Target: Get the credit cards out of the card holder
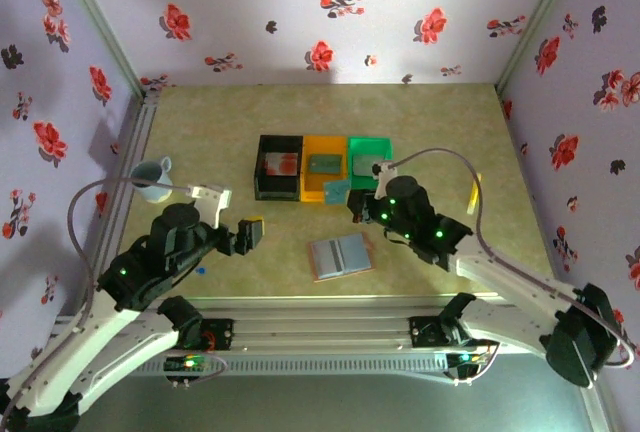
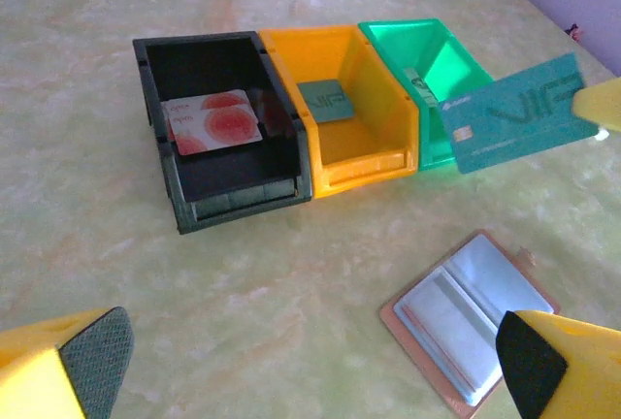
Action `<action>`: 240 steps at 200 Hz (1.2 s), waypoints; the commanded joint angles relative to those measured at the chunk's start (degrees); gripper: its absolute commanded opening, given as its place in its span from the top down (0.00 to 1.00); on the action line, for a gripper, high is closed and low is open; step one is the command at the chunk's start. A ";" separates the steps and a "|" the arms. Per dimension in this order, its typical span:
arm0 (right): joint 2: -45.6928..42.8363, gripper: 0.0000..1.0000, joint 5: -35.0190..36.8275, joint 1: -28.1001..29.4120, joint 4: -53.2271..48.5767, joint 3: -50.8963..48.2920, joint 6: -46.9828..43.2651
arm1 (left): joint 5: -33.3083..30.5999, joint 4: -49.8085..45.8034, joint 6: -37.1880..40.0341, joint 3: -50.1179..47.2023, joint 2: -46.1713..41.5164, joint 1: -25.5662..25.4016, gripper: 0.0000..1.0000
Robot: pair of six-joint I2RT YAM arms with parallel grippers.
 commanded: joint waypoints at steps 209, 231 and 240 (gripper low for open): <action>35.41 1.00 -2.16 -8.97 7.92 21.68 7.98 | -6.11 0.30 0.94 0.08 4.70 0.44 0.00; 37.81 1.00 -1.82 -9.37 7.89 23.50 8.74 | -6.12 0.20 1.12 0.22 5.05 0.49 0.00; 38.80 1.00 -1.80 -9.65 8.05 24.04 9.24 | -6.09 0.10 1.20 0.17 5.14 0.48 0.00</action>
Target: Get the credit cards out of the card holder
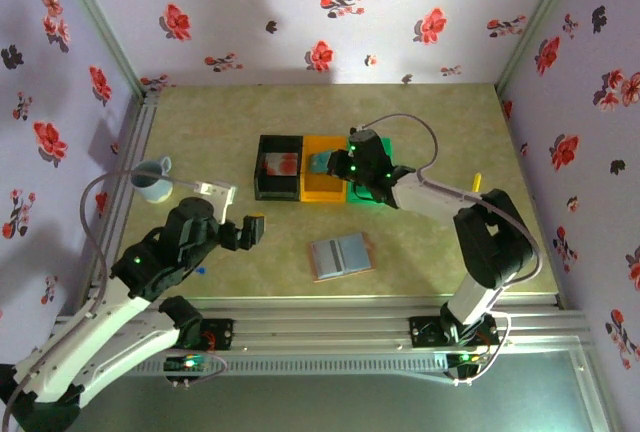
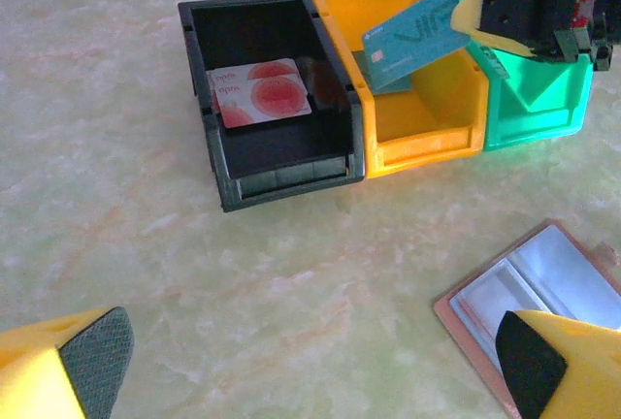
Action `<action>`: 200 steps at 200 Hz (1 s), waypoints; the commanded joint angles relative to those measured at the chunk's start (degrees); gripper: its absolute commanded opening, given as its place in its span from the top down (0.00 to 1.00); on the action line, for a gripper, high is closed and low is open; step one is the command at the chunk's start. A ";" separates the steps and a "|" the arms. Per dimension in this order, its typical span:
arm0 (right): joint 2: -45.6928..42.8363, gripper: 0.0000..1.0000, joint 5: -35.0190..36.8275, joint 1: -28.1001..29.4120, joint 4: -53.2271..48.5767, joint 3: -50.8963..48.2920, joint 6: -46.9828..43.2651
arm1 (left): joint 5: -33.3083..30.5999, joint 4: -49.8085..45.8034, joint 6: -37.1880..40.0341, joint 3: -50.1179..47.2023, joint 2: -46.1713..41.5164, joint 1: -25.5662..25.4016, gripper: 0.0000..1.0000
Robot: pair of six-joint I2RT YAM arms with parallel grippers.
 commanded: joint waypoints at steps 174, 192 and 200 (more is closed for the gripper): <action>13.88 1.00 -2.45 -2.51 2.34 9.33 5.58 | -1.31 0.06 1.91 0.56 1.65 0.49 0.00; 14.30 1.00 -2.54 -2.69 2.40 9.56 5.58 | -1.31 -0.04 2.02 0.70 1.72 0.47 0.00; 14.42 1.00 -2.54 -2.75 2.42 9.54 5.57 | -1.30 -0.04 2.02 0.65 1.72 0.49 0.00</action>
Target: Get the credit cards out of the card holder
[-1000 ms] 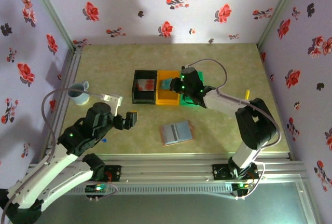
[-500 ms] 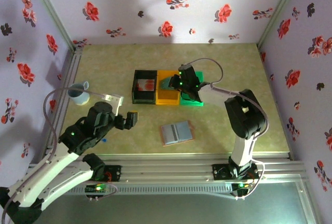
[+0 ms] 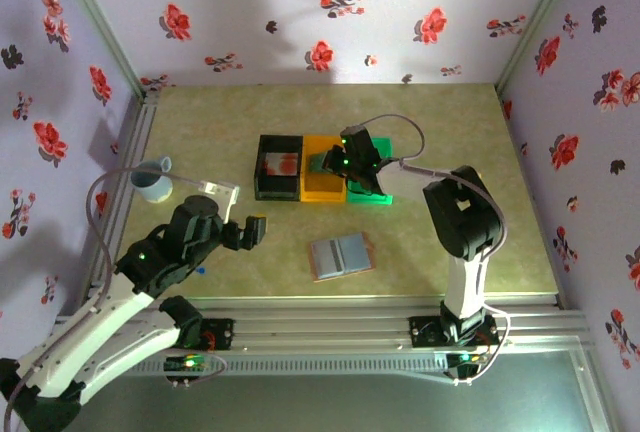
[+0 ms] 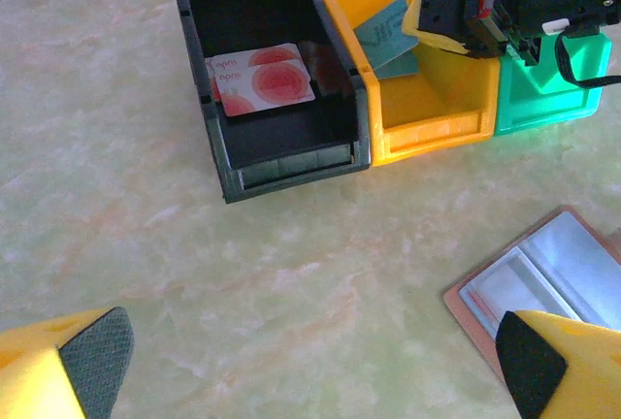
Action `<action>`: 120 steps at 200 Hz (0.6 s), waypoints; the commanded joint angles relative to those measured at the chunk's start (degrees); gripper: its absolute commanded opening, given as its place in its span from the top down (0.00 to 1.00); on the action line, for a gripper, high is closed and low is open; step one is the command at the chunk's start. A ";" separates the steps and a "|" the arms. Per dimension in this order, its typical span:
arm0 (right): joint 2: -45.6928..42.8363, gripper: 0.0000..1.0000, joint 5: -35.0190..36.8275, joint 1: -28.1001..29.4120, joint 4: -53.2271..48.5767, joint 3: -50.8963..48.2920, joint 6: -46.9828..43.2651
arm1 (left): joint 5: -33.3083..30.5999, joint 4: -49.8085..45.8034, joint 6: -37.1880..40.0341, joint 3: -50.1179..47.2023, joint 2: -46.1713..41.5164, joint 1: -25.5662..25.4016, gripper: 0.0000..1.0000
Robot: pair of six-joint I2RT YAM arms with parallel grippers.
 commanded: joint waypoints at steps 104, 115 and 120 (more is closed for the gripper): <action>3.31 1.00 -2.06 -1.29 1.29 3.37 0.57 | -1.39 -0.01 1.30 0.65 0.35 0.49 0.00; 3.66 1.00 -2.19 -1.29 1.18 3.68 0.57 | -1.39 -0.01 1.30 0.65 0.35 0.49 0.00; 3.82 1.00 -2.30 -1.29 1.10 3.77 0.54 | -1.42 -0.01 1.30 0.67 0.35 0.49 0.00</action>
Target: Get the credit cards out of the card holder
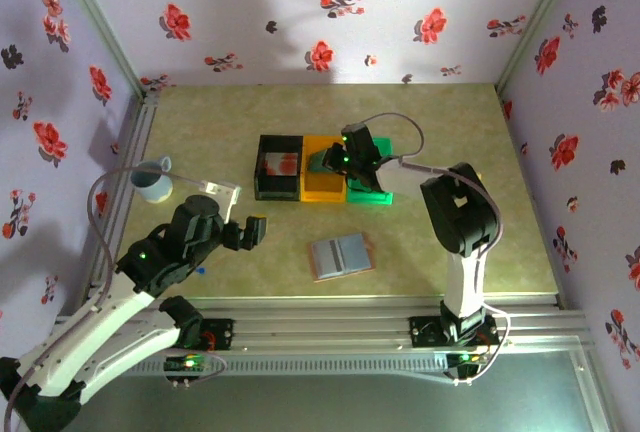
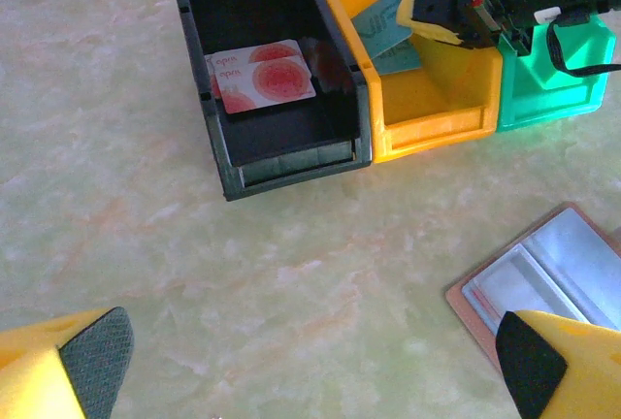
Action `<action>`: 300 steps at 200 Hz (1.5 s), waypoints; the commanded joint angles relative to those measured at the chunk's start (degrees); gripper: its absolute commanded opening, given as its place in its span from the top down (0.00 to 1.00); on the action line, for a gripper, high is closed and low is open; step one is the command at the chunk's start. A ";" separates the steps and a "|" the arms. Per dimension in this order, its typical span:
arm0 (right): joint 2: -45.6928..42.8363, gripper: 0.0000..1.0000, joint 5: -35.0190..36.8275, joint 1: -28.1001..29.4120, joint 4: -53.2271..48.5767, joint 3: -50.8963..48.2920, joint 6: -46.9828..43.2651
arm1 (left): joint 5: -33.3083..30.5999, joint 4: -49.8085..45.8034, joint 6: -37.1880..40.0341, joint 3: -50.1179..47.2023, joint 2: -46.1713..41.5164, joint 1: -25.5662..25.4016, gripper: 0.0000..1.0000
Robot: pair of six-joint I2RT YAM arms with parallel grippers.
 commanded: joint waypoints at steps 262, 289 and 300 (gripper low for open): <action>-0.29 0.73 0.85 -0.84 -8.96 5.98 -4.21 | -2.54 -3.26 -0.04 3.37 4.41 0.45 0.00; -1.06 0.72 1.15 -0.83 -10.10 6.72 -4.87 | -2.67 -3.35 -0.21 3.46 4.78 0.53 0.00; -1.34 0.71 1.21 -0.83 -10.54 7.06 -5.21 | -2.76 -3.44 -0.30 3.46 4.80 0.57 0.00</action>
